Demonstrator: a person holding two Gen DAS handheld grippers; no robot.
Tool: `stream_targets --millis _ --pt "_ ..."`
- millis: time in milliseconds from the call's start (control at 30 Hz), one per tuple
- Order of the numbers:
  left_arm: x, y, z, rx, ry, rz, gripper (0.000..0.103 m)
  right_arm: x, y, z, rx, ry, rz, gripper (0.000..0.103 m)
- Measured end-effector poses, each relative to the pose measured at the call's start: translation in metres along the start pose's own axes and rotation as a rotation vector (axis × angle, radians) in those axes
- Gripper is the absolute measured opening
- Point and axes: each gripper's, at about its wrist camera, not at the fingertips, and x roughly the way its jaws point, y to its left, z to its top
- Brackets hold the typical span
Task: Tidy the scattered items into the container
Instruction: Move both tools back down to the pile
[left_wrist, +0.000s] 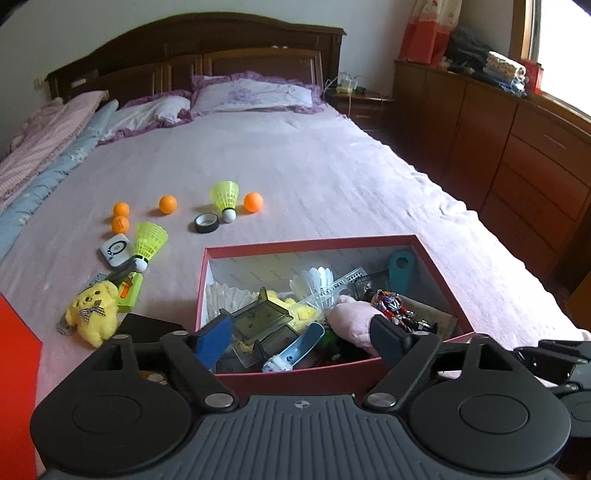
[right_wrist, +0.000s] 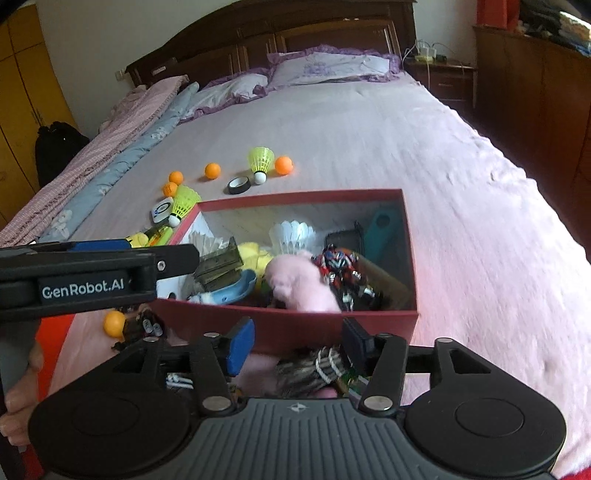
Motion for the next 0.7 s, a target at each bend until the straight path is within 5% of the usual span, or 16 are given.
stream_targets --millis 167,700 --pt "-0.013 -0.003 -0.003 -0.005 0.003 0.039 0.102 -0.008 0.002 -0.008 0.001 0.023 -0.003 0.073" --pt "-0.036 0.015 -0.030 -0.079 0.073 0.148 0.103 -0.016 0.006 -0.024 -0.027 0.070 -0.007 0.086"
